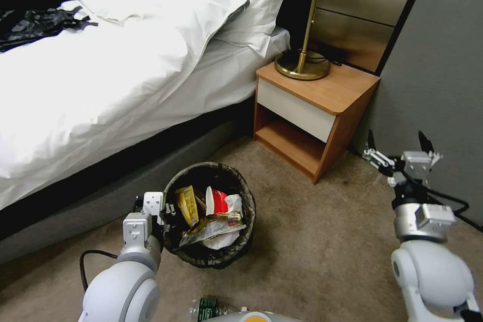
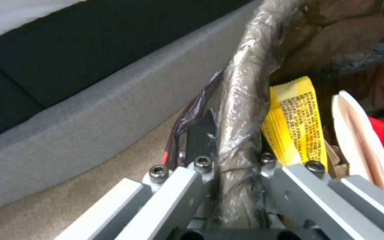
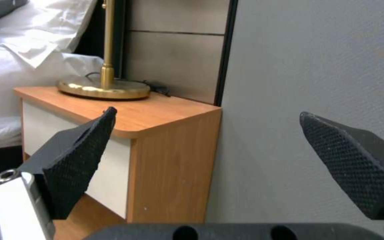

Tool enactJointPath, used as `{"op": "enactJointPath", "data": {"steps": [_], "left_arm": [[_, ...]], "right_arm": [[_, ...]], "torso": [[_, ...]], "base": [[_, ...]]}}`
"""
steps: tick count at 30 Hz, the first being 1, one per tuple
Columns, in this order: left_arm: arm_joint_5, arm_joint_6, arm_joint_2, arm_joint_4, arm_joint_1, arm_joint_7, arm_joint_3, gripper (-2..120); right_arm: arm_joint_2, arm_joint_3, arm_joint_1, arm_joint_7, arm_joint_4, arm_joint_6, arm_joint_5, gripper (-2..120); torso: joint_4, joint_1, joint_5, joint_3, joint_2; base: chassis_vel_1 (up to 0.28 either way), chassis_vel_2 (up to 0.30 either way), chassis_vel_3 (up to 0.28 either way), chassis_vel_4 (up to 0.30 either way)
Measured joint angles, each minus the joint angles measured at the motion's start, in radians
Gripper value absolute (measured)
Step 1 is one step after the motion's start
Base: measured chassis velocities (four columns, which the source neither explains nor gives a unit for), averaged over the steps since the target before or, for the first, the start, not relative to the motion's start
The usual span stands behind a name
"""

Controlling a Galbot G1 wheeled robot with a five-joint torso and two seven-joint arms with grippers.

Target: Pick up the trash bin, then pick up the garbage from the floor and place it into the trash bin.

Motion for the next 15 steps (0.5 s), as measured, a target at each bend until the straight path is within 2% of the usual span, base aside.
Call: {"op": "enactJointPath", "data": {"steps": [15], "left_arm": [[0.001,0.000,-0.008,0.002,0.000,-0.002,0.000,0]], "right_arm": [[0.011,-0.027,-0.009,0.009,-0.027,0.027,-0.052,100]], "torso": [[-0.0001,0.000,0.0003,0.000,0.000]], "base": [[0.000,0.000,0.000,0.000]]}}
